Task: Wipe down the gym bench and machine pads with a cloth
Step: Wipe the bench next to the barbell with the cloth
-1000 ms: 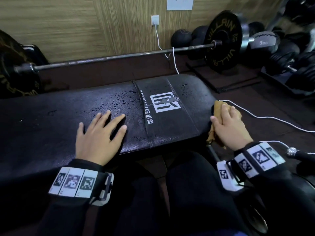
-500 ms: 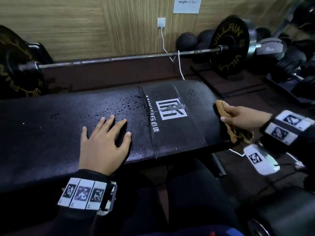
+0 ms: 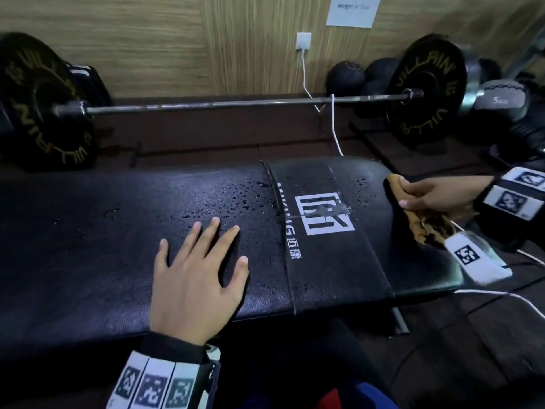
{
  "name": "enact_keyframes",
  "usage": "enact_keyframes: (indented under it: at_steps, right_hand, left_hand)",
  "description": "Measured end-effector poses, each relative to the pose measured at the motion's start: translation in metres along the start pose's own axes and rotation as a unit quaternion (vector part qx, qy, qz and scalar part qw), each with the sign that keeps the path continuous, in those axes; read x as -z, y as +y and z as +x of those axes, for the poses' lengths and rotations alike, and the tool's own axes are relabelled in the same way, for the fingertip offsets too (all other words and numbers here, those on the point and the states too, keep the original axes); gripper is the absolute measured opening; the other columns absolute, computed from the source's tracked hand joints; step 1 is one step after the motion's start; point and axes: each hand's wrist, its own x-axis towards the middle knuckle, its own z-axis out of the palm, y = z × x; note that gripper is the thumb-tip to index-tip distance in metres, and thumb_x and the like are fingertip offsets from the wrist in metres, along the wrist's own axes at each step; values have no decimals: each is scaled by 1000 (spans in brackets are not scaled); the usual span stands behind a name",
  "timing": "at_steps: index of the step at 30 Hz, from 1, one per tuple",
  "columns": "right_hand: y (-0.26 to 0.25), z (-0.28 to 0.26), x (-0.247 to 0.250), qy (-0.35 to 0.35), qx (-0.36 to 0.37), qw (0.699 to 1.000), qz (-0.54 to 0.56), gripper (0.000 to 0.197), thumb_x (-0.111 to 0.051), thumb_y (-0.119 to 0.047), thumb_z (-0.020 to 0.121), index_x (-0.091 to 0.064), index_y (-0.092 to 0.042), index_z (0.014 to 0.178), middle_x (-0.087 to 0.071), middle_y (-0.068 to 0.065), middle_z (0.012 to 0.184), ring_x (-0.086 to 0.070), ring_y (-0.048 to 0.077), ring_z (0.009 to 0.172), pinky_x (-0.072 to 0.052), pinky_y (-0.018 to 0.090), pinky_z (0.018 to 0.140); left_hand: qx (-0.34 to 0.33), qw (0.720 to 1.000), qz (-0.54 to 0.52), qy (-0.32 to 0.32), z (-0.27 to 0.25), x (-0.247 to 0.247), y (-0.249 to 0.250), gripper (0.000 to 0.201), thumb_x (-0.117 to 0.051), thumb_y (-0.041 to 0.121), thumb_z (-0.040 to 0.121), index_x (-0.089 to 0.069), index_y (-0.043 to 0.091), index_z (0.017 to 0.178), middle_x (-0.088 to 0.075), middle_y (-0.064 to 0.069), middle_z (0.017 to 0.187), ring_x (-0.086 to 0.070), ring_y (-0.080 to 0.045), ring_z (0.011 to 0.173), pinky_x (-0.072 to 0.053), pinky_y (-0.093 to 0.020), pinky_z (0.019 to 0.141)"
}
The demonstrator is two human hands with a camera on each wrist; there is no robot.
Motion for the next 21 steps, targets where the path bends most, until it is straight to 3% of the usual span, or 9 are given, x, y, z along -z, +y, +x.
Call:
enact_keyframes:
  at_steps: [2, 4, 7, 9, 11, 12, 13, 15, 21]
  right_hand:
    - [-10, 23, 7, 23, 11, 999, -37, 51, -54, -18, 94, -38, -2, 139, -56, 12, 101, -55, 23, 84, -50, 20, 54]
    - [-26, 47, 18, 27, 19, 998, -57, 56, -52, -21, 96, -30, -4, 144, -54, 12, 109, -55, 21, 86, -50, 16, 53]
    - [-40, 69, 30, 8, 13, 997, -82, 65, -48, -29, 98, -11, -21, 151, -41, 10, 144, -45, 18, 116, -45, 25, 89]
    - [-38, 76, 32, 3, 22, 996, -90, 65, -48, -29, 98, -12, -22, 151, -36, 8, 149, -40, 19, 128, -38, 26, 101]
    - [-36, 80, 29, 12, 43, 997, -59, 61, -49, -24, 97, -19, -19, 150, -43, 7, 141, -46, 13, 112, -44, 8, 79]
    - [-37, 81, 28, 6, 51, 997, -52, 61, -49, -22, 97, -19, -19, 150, -44, 4, 139, -46, 10, 104, -44, 8, 75]
    - [-42, 81, 27, -8, 54, 997, -53, 61, -47, -20, 98, -16, -22, 151, -39, 2, 143, -46, 7, 104, -42, 12, 85]
    - [-58, 80, 26, -28, 68, 994, -76, 61, -45, -17, 99, -12, -27, 150, -30, 2, 151, -41, 14, 124, -30, 26, 106]
    - [-108, 57, -8, -69, 191, 950, -238, 67, -40, -26, 101, 6, -24, 150, 7, 0, 158, 4, 20, 145, 5, 32, 117]
  left_hand:
    - [1, 1000, 3, -5, 0, 1, 1, 53, -29, 58, 88, -42, 42, 137, -40, 11, 148, -32, -12, 140, -23, -54, 111]
    - [5, 1000, 0, -2, 0, 2, 1, 53, -30, 58, 87, -43, 42, 136, -39, 12, 148, -32, -10, 140, -22, -53, 112]
    - [10, 1000, -3, -6, -2, 4, 3, 54, -30, 58, 86, -44, 43, 136, -39, 13, 148, -31, -9, 140, -21, -51, 113]
    - [14, 1000, -6, -7, -2, 5, 3, 54, -30, 58, 86, -44, 43, 136, -38, 14, 148, -30, -8, 140, -21, -51, 113]
    - [17, 1000, -1, -10, -2, 6, 4, 55, -29, 58, 86, -43, 43, 137, -37, 14, 149, -29, -8, 140, -20, -51, 114]
    - [18, 1000, 1, -11, -2, 6, 5, 55, -29, 58, 86, -43, 43, 137, -37, 14, 149, -29, -8, 141, -20, -51, 114]
    - [19, 1000, 3, -14, -2, 7, 5, 55, -28, 58, 86, -43, 43, 137, -37, 14, 149, -29, -9, 141, -19, -51, 114]
    - [18, 1000, 2, -16, -2, 8, 6, 56, -28, 58, 86, -43, 42, 137, -37, 14, 149, -29, -9, 141, -19, -51, 114]
    - [23, 1000, -4, -16, -3, 8, 7, 56, -27, 59, 86, -42, 44, 137, -35, 16, 150, -26, -6, 141, -17, -49, 116]
